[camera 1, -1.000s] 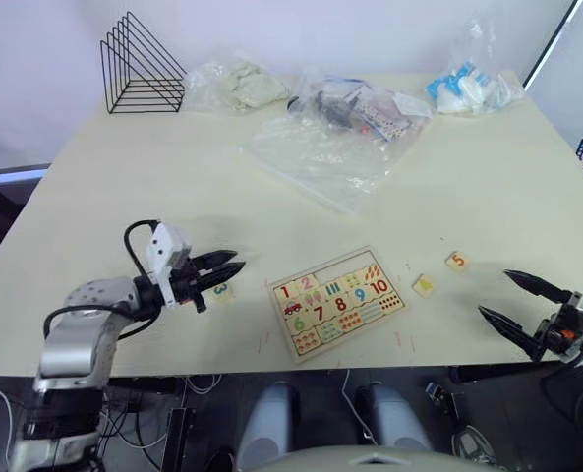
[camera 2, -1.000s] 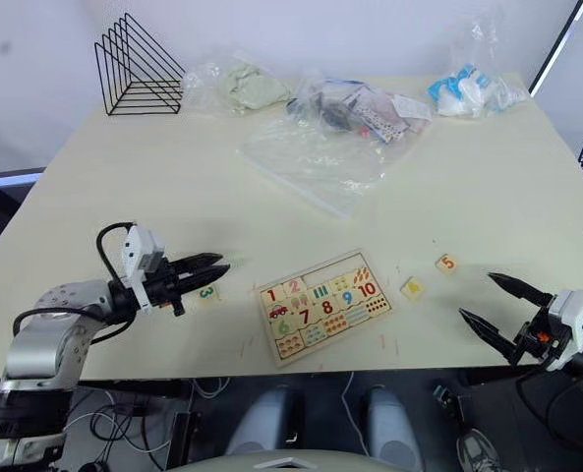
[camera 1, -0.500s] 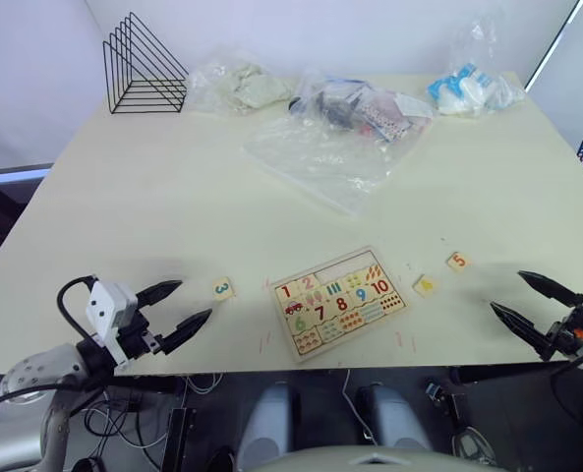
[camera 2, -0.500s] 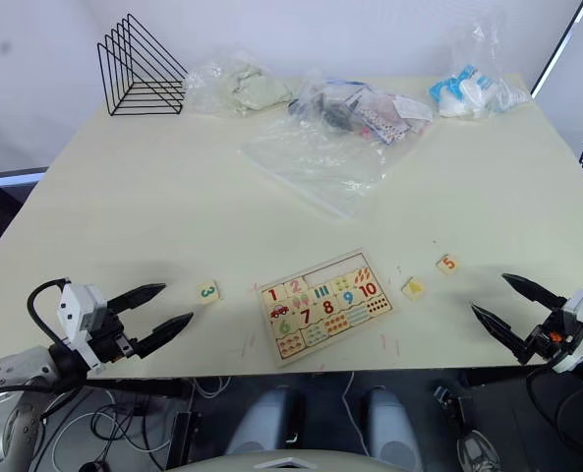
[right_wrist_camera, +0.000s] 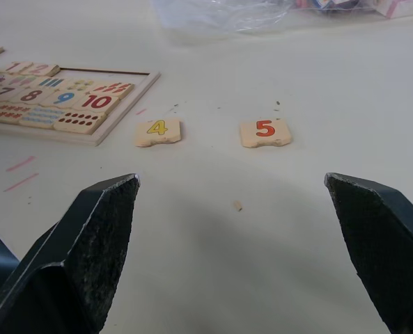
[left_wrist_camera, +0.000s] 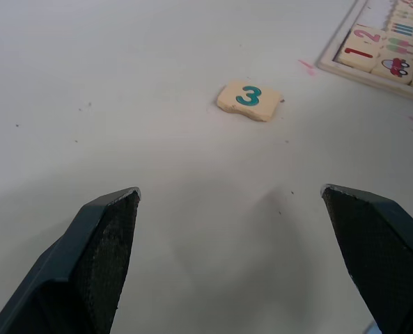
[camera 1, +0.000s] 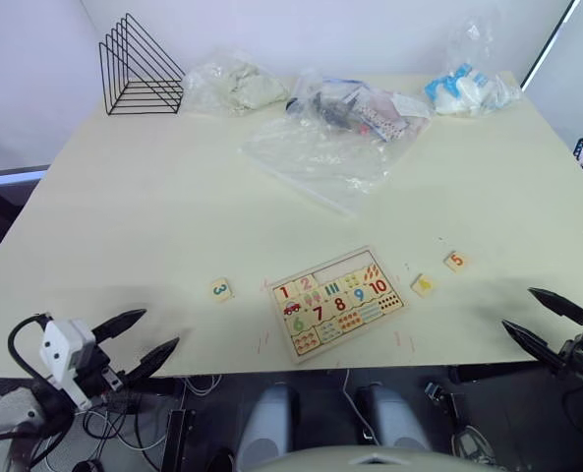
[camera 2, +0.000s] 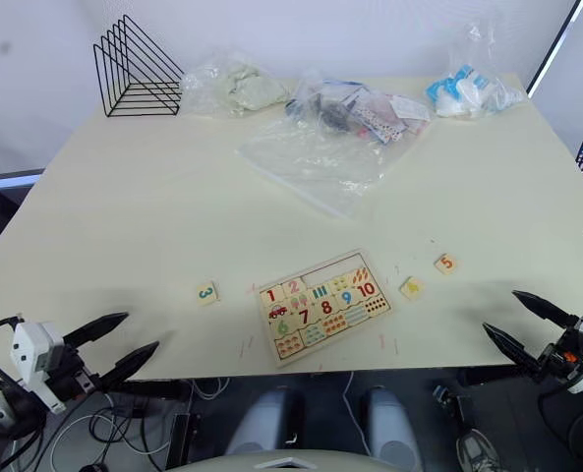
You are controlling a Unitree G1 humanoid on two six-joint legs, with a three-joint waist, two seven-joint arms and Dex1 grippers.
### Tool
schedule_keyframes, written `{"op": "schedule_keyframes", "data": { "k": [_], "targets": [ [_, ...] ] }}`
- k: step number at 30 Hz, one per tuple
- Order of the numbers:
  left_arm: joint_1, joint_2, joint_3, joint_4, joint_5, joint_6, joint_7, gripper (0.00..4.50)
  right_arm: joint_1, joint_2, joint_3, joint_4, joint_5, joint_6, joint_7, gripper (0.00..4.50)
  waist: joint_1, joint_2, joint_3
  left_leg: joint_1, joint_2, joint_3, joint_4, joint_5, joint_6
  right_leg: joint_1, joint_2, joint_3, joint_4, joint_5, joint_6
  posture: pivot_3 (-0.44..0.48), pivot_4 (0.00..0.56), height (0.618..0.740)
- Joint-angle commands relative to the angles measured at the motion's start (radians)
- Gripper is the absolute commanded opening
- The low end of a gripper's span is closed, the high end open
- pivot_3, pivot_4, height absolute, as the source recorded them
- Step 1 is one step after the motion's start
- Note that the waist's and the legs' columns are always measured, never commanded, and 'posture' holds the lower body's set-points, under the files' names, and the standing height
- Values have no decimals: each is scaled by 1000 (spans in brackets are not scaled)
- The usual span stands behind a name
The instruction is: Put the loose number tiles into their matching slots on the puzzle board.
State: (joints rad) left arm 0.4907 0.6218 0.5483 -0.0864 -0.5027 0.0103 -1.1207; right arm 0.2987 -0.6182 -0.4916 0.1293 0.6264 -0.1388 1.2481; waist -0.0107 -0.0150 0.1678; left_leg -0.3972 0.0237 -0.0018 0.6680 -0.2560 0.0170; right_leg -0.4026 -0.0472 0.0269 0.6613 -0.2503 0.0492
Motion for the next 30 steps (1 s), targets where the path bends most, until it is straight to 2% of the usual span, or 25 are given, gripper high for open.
{"op": "schedule_keyframes", "data": {
  "k": [1,12,20,30],
  "targets": [
    [4,19,33,3,-14,-29,-12,4440,5,-18,-43,-5,12,-23,15,4500,1,0,0,0,0,0,0,0,0,0,0,0,0,0,0,0,150,740],
    [-90,68,-11,-1,-10,-17,-28,4440,1,-5,-45,-17,22,-39,19,4500,1,0,0,0,0,0,0,0,0,0,0,0,0,0,0,0,150,740],
    [-215,152,-140,-4,43,2,-67,4440,18,8,-33,-77,82,-35,76,4500,1,0,0,0,0,0,0,0,0,0,0,0,0,0,0,0,150,740],
    [-430,209,-287,154,119,-10,-121,4440,31,-6,-16,-152,119,-15,164,4500,1,0,0,0,-1,0,0,0,0,0,0,0,0,1,2,0,150,740]
  ]
}}
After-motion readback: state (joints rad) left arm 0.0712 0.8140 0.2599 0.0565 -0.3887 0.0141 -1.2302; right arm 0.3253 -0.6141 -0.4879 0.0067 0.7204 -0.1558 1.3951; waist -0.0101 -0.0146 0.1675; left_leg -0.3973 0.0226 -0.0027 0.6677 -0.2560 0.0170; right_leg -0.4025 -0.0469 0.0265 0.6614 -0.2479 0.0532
